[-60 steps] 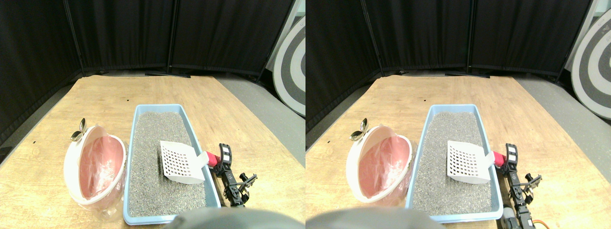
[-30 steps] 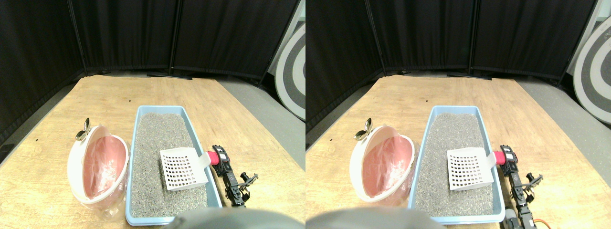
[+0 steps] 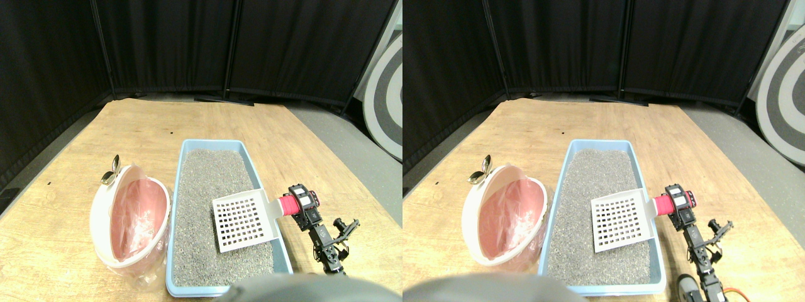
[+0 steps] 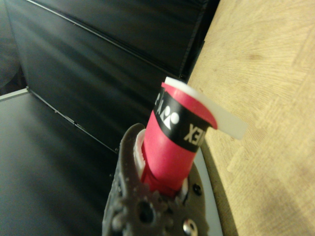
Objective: Scoop (unimanual)
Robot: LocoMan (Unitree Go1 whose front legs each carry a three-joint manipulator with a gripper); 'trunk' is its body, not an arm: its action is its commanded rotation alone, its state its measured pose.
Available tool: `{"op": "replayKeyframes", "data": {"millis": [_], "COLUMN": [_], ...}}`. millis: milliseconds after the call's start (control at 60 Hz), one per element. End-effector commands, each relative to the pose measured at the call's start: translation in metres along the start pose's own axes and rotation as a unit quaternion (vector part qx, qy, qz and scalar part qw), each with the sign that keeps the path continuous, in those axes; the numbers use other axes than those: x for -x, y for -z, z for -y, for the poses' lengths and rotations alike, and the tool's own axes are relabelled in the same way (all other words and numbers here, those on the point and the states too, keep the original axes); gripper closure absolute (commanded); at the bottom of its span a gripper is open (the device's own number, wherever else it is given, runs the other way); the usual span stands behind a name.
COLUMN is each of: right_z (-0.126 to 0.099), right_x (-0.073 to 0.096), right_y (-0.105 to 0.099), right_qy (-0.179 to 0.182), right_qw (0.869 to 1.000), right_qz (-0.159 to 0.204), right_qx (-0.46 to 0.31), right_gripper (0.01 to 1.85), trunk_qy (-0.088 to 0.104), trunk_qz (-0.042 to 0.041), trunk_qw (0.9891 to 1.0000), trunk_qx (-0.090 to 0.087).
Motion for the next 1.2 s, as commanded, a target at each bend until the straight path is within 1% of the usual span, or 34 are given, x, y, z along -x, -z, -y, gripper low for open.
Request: {"op": "replayKeyframes", "data": {"millis": [17, 67, 167, 217, 317, 367, 467, 600, 667, 683, 750, 767, 800, 900, 967, 1100, 1133, 1150, 1200], "right_z": [0.005, 0.005, 0.009, 0.012, 0.013, 0.014, 0.016, 0.017, 0.017, 0.018, 0.017, 0.017, 0.018, 0.017, 0.016, 0.013, 0.011, 0.011, 0.01], "right_x": [-0.005, -0.006, -0.012, -0.015, -0.018, -0.022, -0.026, -0.032, -0.035, -0.038, -0.041, -0.042, -0.044, -0.047, -0.049, -0.052, -0.053, -0.054, -0.055], "right_y": [-0.019, -0.024, -0.03, -0.035, -0.042, -0.047, -0.054, -0.066, -0.07, -0.073, -0.075, -0.076, -0.079, -0.084, -0.088, -0.092, -0.093, -0.093, -0.093], "right_qy": [0.01, 0.009, 0.0, -0.011, 0.0, -0.015, -0.027, -0.018, -0.024, -0.034, -0.033, -0.038, -0.039, -0.039, -0.043, -0.062, -0.06, -0.067, -0.066], "right_qw": [0.998, 0.998, 0.997, 0.996, 0.996, 0.994, 0.993, 0.991, 0.989, 0.988, 0.988, 0.987, 0.986, 0.983, 0.98, 0.975, 0.974, 0.972, 0.972], "right_qz": [0.029, 0.025, 0.029, 0.031, 0.023, 0.031, 0.037, 0.025, 0.021, 0.023, 0.02, 0.019, 0.013, 0.009, 0.006, 0.001, -0.004, -0.003, -0.008], "right_qx": [0.06, 0.065, 0.069, 0.079, 0.091, 0.102, 0.111, 0.129, 0.143, 0.147, 0.152, 0.155, 0.162, 0.18, 0.193, 0.212, 0.22, 0.223, 0.225], "right_gripper": [1.8, 1.8, 1.8, 1.8, 1.8, 1.8, 1.8, 1.8, 1.8, 1.8, 1.8, 1.8, 1.8, 1.8, 1.8, 1.8, 1.8, 1.8, 1.8], "trunk_qy": [0.0, 0.0, 0.0, 0.001, 0.001, 0.001, -0.001, -0.004, -0.005, -0.005, -0.007, -0.008, -0.009, -0.012, -0.014, -0.02, -0.022, -0.023, -0.024], "trunk_qz": [-0.0045, -0.0048, -0.0044, -0.0041, -0.0028, -0.0022, -0.0007, 0.0009, 0.0008, 0.0008, 0.0016, 0.002, 0.0008, 0.001, 0.0022, 0.0027, 0.0031, 0.0033, 0.0032], "trunk_qw": [0.9999, 0.9999, 0.9999, 0.9999, 0.9999, 0.9999, 0.9998, 0.9997, 0.9996, 0.9996, 0.9995, 0.9995, 0.9994, 0.9992, 0.999, 0.9986, 0.9985, 0.9985, 0.9984], "trunk_qx": [0.01, 0.012, 0.012, 0.014, 0.015, 0.016, 0.02, 0.025, 0.028, 0.028, 0.031, 0.032, 0.034, 0.038, 0.042, 0.048, 0.05, 0.051, 0.051]}}
